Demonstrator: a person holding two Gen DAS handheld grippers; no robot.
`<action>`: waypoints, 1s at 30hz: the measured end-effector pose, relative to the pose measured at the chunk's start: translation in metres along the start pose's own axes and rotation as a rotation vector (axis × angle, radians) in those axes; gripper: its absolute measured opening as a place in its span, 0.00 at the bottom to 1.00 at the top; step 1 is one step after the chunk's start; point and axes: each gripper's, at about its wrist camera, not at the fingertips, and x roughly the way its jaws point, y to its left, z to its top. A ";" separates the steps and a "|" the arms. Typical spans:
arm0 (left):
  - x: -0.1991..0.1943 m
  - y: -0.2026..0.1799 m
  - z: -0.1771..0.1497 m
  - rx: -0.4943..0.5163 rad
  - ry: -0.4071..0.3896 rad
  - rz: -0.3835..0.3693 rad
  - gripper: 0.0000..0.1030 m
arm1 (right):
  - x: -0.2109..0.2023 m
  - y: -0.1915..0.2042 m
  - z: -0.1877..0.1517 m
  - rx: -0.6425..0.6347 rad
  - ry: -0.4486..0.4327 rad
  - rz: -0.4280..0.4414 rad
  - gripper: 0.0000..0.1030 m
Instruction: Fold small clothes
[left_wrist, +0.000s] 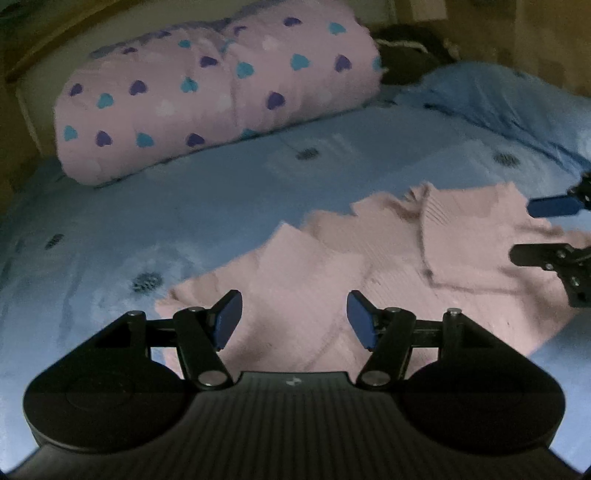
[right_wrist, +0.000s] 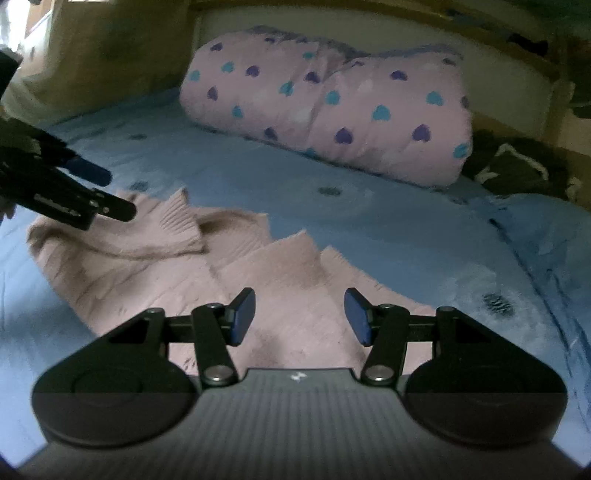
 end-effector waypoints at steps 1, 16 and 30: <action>0.004 -0.003 -0.003 0.010 0.010 -0.004 0.66 | 0.002 0.001 -0.002 -0.008 0.010 0.010 0.54; 0.042 -0.014 -0.020 0.027 0.011 0.032 0.27 | 0.021 0.019 -0.025 -0.128 0.054 0.056 0.53; 0.055 0.079 -0.003 -0.205 -0.055 0.253 0.12 | 0.021 0.023 -0.028 -0.135 0.026 0.048 0.48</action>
